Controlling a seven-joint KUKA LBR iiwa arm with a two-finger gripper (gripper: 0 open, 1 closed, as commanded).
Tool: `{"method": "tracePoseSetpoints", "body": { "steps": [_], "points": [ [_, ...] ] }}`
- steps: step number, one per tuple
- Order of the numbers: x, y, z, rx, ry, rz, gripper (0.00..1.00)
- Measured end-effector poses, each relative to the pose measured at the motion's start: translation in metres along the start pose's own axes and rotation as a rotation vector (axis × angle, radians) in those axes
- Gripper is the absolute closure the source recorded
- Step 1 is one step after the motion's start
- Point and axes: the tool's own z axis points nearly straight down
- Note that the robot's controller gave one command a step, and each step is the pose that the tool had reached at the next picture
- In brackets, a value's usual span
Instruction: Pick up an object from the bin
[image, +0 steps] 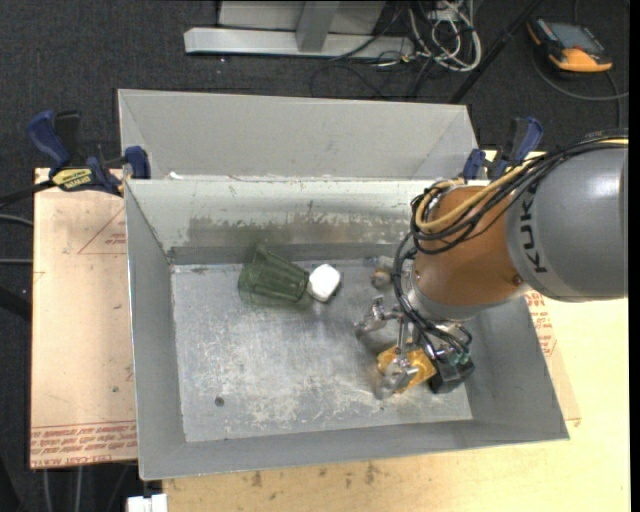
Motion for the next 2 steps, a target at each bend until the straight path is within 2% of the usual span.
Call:
{"method": "tracePoseSetpoints", "body": {
  "steps": [1,2],
  "points": [
    [0.027,-0.0299,0.0038,-0.02,-0.008,0.115,1.0],
    [0.027,-0.03,0.0038,-0.02,-0.008,0.115,1.0]
  ]
}}
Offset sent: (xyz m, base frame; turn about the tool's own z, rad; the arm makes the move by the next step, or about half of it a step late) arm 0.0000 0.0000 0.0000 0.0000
